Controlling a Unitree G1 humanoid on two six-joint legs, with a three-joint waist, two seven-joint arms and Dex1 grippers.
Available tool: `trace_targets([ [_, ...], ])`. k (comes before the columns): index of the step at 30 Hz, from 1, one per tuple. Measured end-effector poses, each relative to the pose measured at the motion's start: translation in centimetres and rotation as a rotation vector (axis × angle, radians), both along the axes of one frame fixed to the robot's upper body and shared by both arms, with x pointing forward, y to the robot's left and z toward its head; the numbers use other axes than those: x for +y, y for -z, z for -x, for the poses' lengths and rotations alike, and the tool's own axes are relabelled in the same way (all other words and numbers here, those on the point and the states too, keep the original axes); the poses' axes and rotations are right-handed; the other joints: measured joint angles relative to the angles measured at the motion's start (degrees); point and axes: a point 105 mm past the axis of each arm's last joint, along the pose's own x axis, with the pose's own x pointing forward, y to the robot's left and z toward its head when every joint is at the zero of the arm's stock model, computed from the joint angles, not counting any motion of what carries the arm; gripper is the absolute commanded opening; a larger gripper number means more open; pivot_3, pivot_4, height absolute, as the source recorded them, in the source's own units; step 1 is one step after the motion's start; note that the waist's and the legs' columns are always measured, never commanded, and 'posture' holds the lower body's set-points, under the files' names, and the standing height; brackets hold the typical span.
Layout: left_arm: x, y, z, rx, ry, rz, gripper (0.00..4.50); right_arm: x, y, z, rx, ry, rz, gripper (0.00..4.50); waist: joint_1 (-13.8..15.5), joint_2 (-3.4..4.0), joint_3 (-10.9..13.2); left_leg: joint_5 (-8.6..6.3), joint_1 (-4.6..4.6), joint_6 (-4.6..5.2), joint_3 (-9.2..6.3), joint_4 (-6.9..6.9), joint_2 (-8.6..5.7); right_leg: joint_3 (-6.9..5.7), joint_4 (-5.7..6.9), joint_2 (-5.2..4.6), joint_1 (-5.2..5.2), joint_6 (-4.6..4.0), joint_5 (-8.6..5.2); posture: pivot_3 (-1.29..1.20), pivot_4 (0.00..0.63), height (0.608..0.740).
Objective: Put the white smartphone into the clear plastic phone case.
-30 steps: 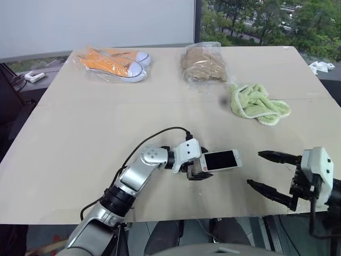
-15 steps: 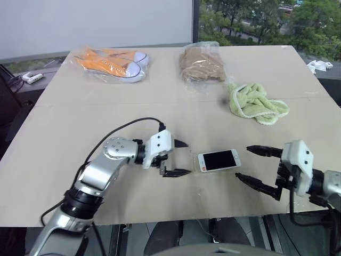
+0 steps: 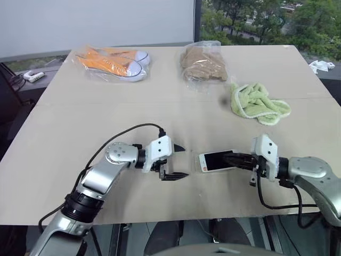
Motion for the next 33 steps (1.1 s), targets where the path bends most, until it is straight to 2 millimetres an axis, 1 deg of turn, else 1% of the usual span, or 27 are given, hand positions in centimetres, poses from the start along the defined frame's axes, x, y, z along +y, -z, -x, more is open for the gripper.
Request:
trace_targets([
  [4, 0.6, 0.6, -0.9, -0.019, -0.037, -0.03, 4.5, 0.3, 0.9, -0.6, 0.009, -0.013, 0.02, 0.03, 0.04, 0.0, 0.0, 0.0, 0.0, 0.0, 0.01, 0.0, 0.0, 0.01, -0.01, 0.0, 0.0, 0.0, 0.0, 0.0, 0.15, 0.74],
  [8, -0.2, 0.7, -0.9, -0.013, -0.032, 0.006, 4.5, 0.9, 1.3, -0.9, 0.005, -0.026, 0.026, 0.03, 0.09, 0.0, 0.0, 0.0, -0.03, 0.0, -0.01, 0.01, -0.01, 0.0, -0.01, -0.02, -0.03, 0.0, 0.0, 0.0, 0.15, 0.74],
  [9, -0.3, 0.7, -0.9, -0.011, -0.03, 0.007, 3.97, 0.8, 1.5, -0.9, 0.012, -0.029, 0.032, 0.0, 0.08, 0.0, 0.0, 0.0, -0.04, 0.0, -0.01, 0.0, -0.01, 0.0, 0.0, -0.02, -0.04, 0.0, 0.0, 0.0, 0.15, 0.74],
  [10, -0.4, 0.7, -0.9, -0.007, -0.031, 0.014, 3.72, 0.7, 1.7, -0.9, 0.013, -0.026, 0.042, 0.0, 0.06, 0.01, 0.0, 0.0, -0.05, -0.01, 0.0, 0.0, -0.01, 0.02, 0.01, -0.02, -0.08, 0.0, 0.0, 0.0, 0.15, 0.74],
  [14, -0.7, 0.6, -0.5, 0.019, -0.026, 0.046, 3.72, 0.6, 1.9, -0.9, 0.016, -0.023, 0.055, 0.0, 0.02, 0.01, 0.0, 0.0, -0.08, -0.01, 0.02, 0.0, -0.01, 0.06, 0.04, -0.01, -0.13, 0.0, 0.0, 0.0, 0.15, 0.74],
  [15, -0.8, 0.6, -0.6, 0.015, -0.032, 0.051, 3.4, 0.6, 2.0, -0.9, 0.016, -0.023, 0.054, 0.0, 0.02, 0.01, 0.0, 0.0, -0.08, -0.01, 0.02, 0.0, -0.01, 0.06, 0.04, -0.01, -0.14, 0.0, 0.0, 0.0, 0.15, 0.74],
  [16, -0.9, 0.6, -0.6, 0.015, -0.032, 0.053, 3.28, 0.6, 2.0, -0.9, 0.016, -0.024, 0.053, 0.0, 0.02, 0.01, 0.0, 0.0, -0.08, -0.01, 0.02, 0.0, -0.01, 0.06, 0.05, -0.01, -0.14, 0.0, 0.0, 0.0, 0.15, 0.74],
  [17, -0.9, 0.6, -0.6, 0.018, -0.03, 0.053, 2.95, 0.6, 2.0, -0.9, 0.016, -0.023, 0.052, 0.0, 0.0, 0.01, 0.0, 0.0, -0.08, -0.01, 0.02, 0.0, -0.01, 0.06, 0.05, -0.01, -0.14, 0.0, 0.0, 0.0, 0.15, 0.74],
  [19, -0.9, 0.7, -0.5, 0.028, -0.028, 0.053, 1.94, 0.7, 2.0, -0.9, 0.016, -0.024, 0.048, 0.0, 0.01, 0.01, 0.0, 0.0, -0.08, -0.01, 0.02, 0.0, -0.01, 0.06, 0.05, -0.01, -0.15, 0.0, 0.0, 0.0, 0.15, 0.74],
  [20, -0.9, 0.7, -0.5, 0.033, -0.027, 0.053, 1.69, 0.7, 2.0, -0.9, 0.016, -0.024, 0.048, 0.0, 0.01, 0.01, 0.0, 0.0, -0.09, -0.01, 0.02, 0.0, -0.01, 0.06, 0.05, -0.01, -0.16, 0.0, 0.0, 0.0, 0.15, 0.74],
  [21, -0.9, 0.7, -0.4, 0.039, -0.028, 0.052, 1.12, 0.7, 2.0, -0.9, 0.016, -0.023, 0.049, 0.0, 0.01, 0.01, 0.0, 0.0, -0.11, -0.01, 0.02, 0.0, -0.01, 0.06, 0.05, -0.01, -0.18, 0.0, 0.0, 0.0, 0.15, 0.74],
  [22, -0.9, 0.7, -0.4, 0.039, -0.028, 0.052, 0.99, 0.7, 2.0, -0.9, 0.016, -0.023, 0.049, 0.0, 0.02, 0.0, 0.0, 0.0, -0.11, -0.01, 0.02, 0.0, -0.02, 0.06, 0.05, -0.01, -0.18, 0.0, 0.0, 0.0, 0.15, 0.74],
  [23, -0.9, 0.7, -0.4, 0.04, -0.027, 0.052, 0.68, 0.7, 2.0, -0.9, 0.016, -0.023, 0.049, 0.0, 0.02, 0.01, 0.0, 0.01, -0.11, -0.01, 0.02, 0.0, -0.01, 0.07, 0.05, -0.01, -0.18, 0.0, 0.0, 0.0, 0.15, 0.74],
  [24, -0.9, 0.7, -0.4, 0.041, -0.026, 0.053, 0.24, 0.8, 2.0, -0.9, 0.016, -0.023, 0.046, 0.0, 0.02, 0.01, 0.0, 0.01, -0.12, -0.01, 0.02, 0.0, -0.01, 0.07, 0.05, -0.01, -0.19, 0.0, 0.0, 0.0, 0.15, 0.74],
  [25, -1.0, 0.6, -0.4, 0.041, -0.025, 0.054, 0.06, 0.8, 2.0, -0.9, 0.017, -0.023, 0.044, 0.0, 0.02, 0.0, 0.0, 0.01, -0.12, -0.01, 0.02, 0.0, -0.02, 0.07, 0.05, -0.01, -0.19, 0.0, 0.0, 0.0, 0.15, 0.74],
  [33, -1.8, 1.1, 0.0, 0.051, 0.004, 0.041, 0.06, 1.5, 2.3, -0.8, 0.023, -0.041, 0.045, 0.0, 0.02, 0.01, 0.0, 0.01, -0.12, -0.01, 0.03, 0.0, -0.02, 0.07, 0.06, -0.01, -0.19, 0.0, 0.0, 0.0, 0.15, 0.74],
])
